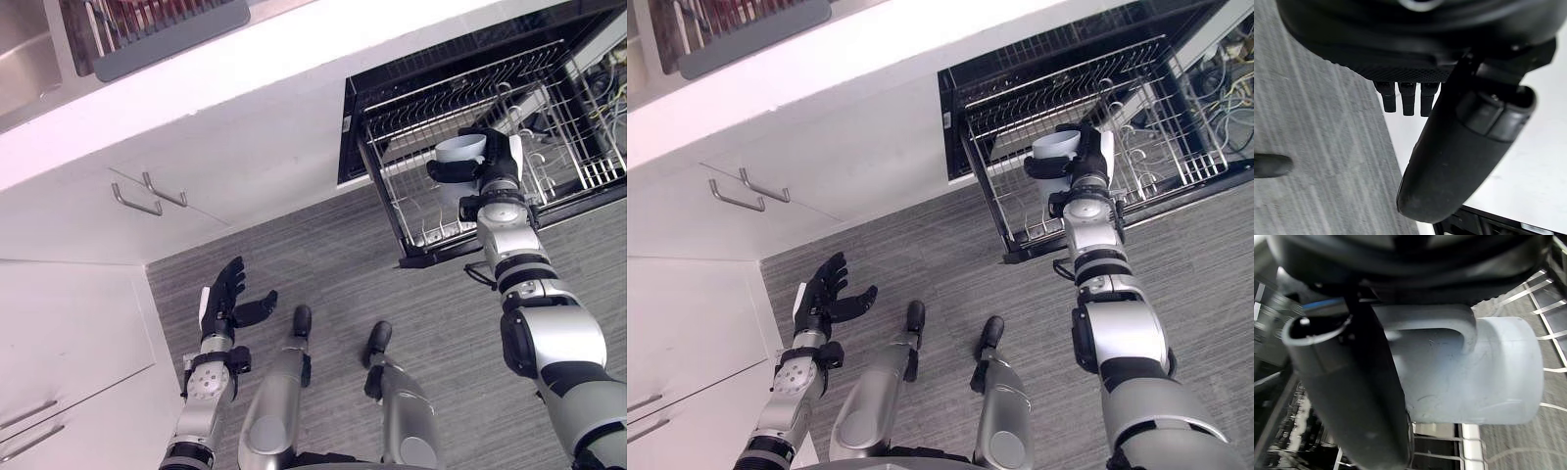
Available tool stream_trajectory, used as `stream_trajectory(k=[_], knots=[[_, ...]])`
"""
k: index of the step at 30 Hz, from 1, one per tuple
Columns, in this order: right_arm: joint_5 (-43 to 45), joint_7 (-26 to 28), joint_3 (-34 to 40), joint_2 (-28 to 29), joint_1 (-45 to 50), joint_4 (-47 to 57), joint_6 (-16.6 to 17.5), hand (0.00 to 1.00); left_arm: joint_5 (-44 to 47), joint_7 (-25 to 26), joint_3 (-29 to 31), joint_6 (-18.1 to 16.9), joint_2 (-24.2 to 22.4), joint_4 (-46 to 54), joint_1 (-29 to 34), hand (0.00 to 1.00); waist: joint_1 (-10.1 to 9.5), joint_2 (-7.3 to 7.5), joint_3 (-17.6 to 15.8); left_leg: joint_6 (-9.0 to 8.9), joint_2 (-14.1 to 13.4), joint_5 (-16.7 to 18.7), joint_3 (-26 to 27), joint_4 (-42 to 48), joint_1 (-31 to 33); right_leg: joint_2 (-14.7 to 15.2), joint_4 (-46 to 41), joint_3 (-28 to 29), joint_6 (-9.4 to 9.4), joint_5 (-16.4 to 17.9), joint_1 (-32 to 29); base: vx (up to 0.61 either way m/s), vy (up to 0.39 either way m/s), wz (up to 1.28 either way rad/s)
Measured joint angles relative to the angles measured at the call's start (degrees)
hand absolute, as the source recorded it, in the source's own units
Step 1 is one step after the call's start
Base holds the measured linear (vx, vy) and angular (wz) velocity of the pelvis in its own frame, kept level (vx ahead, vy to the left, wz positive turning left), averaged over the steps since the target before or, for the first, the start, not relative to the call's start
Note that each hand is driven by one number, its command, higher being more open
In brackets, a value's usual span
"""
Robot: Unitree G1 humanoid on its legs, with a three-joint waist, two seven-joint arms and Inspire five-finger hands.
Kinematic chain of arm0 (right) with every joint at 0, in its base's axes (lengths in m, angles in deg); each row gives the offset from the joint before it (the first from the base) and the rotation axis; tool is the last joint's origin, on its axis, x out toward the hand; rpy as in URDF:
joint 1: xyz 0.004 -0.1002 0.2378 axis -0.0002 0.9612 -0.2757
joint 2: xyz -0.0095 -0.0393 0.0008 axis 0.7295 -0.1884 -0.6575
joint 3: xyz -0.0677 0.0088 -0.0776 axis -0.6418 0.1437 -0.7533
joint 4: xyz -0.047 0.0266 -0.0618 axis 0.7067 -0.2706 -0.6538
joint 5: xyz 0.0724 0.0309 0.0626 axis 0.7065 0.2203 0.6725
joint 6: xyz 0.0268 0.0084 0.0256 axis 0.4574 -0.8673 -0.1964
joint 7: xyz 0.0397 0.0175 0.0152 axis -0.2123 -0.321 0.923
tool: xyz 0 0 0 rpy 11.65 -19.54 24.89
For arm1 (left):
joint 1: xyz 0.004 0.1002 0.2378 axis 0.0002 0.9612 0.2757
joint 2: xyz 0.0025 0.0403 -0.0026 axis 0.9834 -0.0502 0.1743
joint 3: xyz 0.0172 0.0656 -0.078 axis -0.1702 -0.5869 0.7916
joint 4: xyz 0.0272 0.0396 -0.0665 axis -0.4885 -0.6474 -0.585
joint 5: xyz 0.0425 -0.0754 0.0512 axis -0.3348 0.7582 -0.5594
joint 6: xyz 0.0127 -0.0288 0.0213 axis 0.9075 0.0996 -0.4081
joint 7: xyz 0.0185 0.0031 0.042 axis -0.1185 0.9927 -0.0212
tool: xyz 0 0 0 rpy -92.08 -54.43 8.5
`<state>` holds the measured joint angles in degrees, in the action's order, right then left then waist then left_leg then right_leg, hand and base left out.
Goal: Walk over to the sink, pick up the cup, carry it to the dishwasher, place the cup inside the dishwasher, then close the dishwasher door
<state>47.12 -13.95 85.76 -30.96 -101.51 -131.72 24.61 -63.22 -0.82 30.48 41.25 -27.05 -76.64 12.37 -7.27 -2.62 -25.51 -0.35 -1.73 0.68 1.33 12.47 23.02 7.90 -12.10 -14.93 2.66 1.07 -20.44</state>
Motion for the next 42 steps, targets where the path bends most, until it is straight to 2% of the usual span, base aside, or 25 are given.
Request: stream_trajectory(k=[3, 7, 10, 16, 19, 23, 26, 27, 30, 32, 33, 36, 37, 39, 40, 41, 42], knots=[[0.2, 0.2, 0.0, 0.0, -1.2, -0.7, -0.5, 0.90, 0.2, 0.1, 0.0, 0.0, -0.1, -0.2, -0.5, 0.90, -0.52, -0.67, -0.4, -0.14, -0.1, -0.2, -0.2, 0.1, 1.0, -0.1, -0.3, -0.1, -0.10, 0.0, -1.0, 0.00, 0.000, 0.00], [2.6, 0.1, 0.0, 0.1, -1.2, -0.4, -0.6, 0.90, 0.5, 0.3, 0.0, 0.0, -0.2, -0.3, -0.9, 0.90, -1.22, -0.71, -0.4, -0.27, -0.2, -0.3, -0.3, 0.1, 1.4, -0.1, -0.8, -0.2, -0.42, 0.2, -1.5, 0.00, 0.000, 0.00], [5.1, -0.3, 0.2, 0.4, 0.3, 4.8, -0.6, 0.90, 1.2, 0.4, 0.1, 0.0, -0.8, -0.8, -0.9, 0.90, -1.12, -0.71, -0.4, -0.30, -0.3, -0.3, -0.4, 0.1, 1.4, -0.2, -0.8, -0.2, -0.43, 0.2, -1.5, 0.00, 0.000, 0.00], [6.2, -1.7, 1.6, 3.2, 14.1, 30.5, 1.5, 0.90, 1.1, 0.4, 0.5, 0.2, -1.4, -2.3, -0.3, 0.90, -0.16, -0.24, -0.4, -0.33, -0.4, -0.3, -0.3, -0.5, -2.1, -0.4, -1.0, 0.6, -0.70, 0.7, 1.5, 0.00, 0.000, 0.00], [4.1, -2.2, 2.4, 9.2, 26.1, 46.3, 2.6, 0.90, 1.1, 0.2, 2.5, 0.7, -1.5, -2.4, 0.6, 0.90, 0.68, 1.70, 0.4, -0.43, -0.6, -0.2, 0.9, -1.7, -4.5, -0.8, -1.0, 1.8, -0.59, 1.1, 2.9, -0.02, 0.000, -0.15], [2.0, -2.1, 3.2, 15.3, 40.3, 58.6, 3.2, 0.90, 0.3, -0.1, 3.8, 1.3, -1.6, -4.1, 2.3, 0.90, 2.13, 3.78, 1.6, -0.79, -0.7, 0.8, 0.8, -2.3, -8.0, -0.9, -0.7, 1.6, -0.31, 2.3, 6.4, 0.03, 0.005, 0.00], [1.6, -1.6, 3.7, 17.1, 51.3, 70.2, 3.5, 0.90, -0.5, -0.4, 5.3, 2.0, -3.2, -6.8, 3.0, 0.90, 3.42, 4.25, 2.4, -1.41, -1.2, 3.9, -1.3, 2.0, -8.5, -1.0, -1.0, -0.8, -0.21, 4.4, 10.4, 0.09, 0.012, 0.31], [1.6, -0.9, 3.8, 17.5, 54.0, 74.1, 4.1, 0.90, -0.7, -0.6, 5.6, 2.3, -3.6, -8.0, 3.0, 0.90, 3.50, 4.43, 2.6, -2.21, -1.5, 4.8, -1.1, 4.5, -8.7, -0.8, -1.0, -1.6, -0.12, 5.0, 11.9, 0.12, 0.028, 0.37], [0.8, 0.1, 3.7, 18.2, 56.3, 80.4, 6.0, 0.90, -0.7, -0.7, 6.5, 2.8, -4.2, -9.4, 3.6, 0.90, 3.50, 5.08, 3.7, -2.27, -2.3, 4.8, 4.5, 10.2, -7.7, -0.1, -0.2, -4.3, -0.19, 5.8, 15.9, 0.09, 0.005, 0.47], [-0.6, 0.6, 3.7, 18.2, 57.0, 82.6, 6.9, 0.90, -0.7, -0.7, 7.1, 2.9, -4.9, -9.8, 4.6, 0.90, 3.45, 5.10, 5.6, -2.77, -2.2, 4.9, 5.0, 10.7, -7.0, 0.3, 1.4, -6.0, -0.15, 5.7, 17.5, 0.05, -0.008, 0.46], [-1.4, 0.6, 3.8, 18.2, 56.8, 83.2, 8.4, 0.90, -1.1, -0.7, 7.2, 2.9, -5.0, -11.3, 5.2, 0.90, 3.42, 5.01, 7.6, -2.40, -3.2, 6.2, 7.3, 9.7, -7.2, 0.6, 2.2, -7.5, 0.00, 5.6, 18.7, 0.07, 0.058, 0.49], [-2.5, 0.2, 4.0, 17.3, 56.1, 82.9, 9.6, 0.90, -1.9, -0.8, 7.2, 3.1, -5.3, -13.7, 5.6, 0.90, 3.46, 4.65, 9.6, -3.96, -5.4, 4.4, 7.6, 2.8, -7.3, 1.6, 2.8, -9.5, 1.64, 5.8, 19.9, 0.08, 0.146, 0.42], [-2.9, -0.2, 4.0, 16.5, 55.4, 80.7, 9.8, 0.90, -2.4, -0.8, 7.1, 3.2, -5.2, -14.4, 6.2, 0.90, 3.23, 5.50, 10.3, -1.72, -4.0, 2.5, 9.1, 2.4, -7.7, 3.4, 2.9, -10.4, 3.33, 6.1, 20.8, 0.09, 0.246, 0.37], [-3.0, 0.4, 3.5, 16.1, 54.2, 78.6, 9.7, 0.90, -2.7, -1.0, 7.3, 3.4, -4.9, -14.5, 7.0, 0.90, 3.07, 6.05, 10.7, -0.48, -2.7, 4.2, 9.0, 4.4, -7.3, 5.0, 2.5, -10.7, 4.55, 6.8, 21.4, 0.10, 0.231, 0.25], [-3.3, 0.8, 2.7, 15.2, 52.9, 76.3, 9.7, 0.90, -3.4, -1.2, 7.2, 3.4, -5.0, -14.7, 7.8, 0.90, 2.59, 6.42, 11.0, 0.91, -1.1, 6.9, 9.1, 7.0, -7.3, 7.3, -0.2, -10.6, 5.86, 8.6, 21.6, 0.10, 0.216, 0.14], [-4.2, 1.2, 1.9, 14.5, 51.4, 73.9, 9.7, 0.90, -3.5, -1.3, 7.2, 3.4, -5.0, -14.8, 8.4, 0.90, 2.50, 6.50, 11.0, 1.98, 0.0, 9.0, 9.3, 9.2, -7.7, 9.1, -4.0, -10.1, 6.27, 10.0, 21.3, 0.17, 0.339, 0.09], [-5.1, 1.7, 0.4, 13.2, 48.9, 70.0, 9.4, 0.90, -4.0, -1.6, 7.2, 3.5, -4.8, -15.2, 9.3, 0.90, 2.31, 6.45, 11.1, 3.05, 1.2, 11.2, 9.7, 11.1, -8.8, 11.8, -11.6, -7.4, 4.84, 11.4, 19.4, 0.16, 0.283, 0.02]])
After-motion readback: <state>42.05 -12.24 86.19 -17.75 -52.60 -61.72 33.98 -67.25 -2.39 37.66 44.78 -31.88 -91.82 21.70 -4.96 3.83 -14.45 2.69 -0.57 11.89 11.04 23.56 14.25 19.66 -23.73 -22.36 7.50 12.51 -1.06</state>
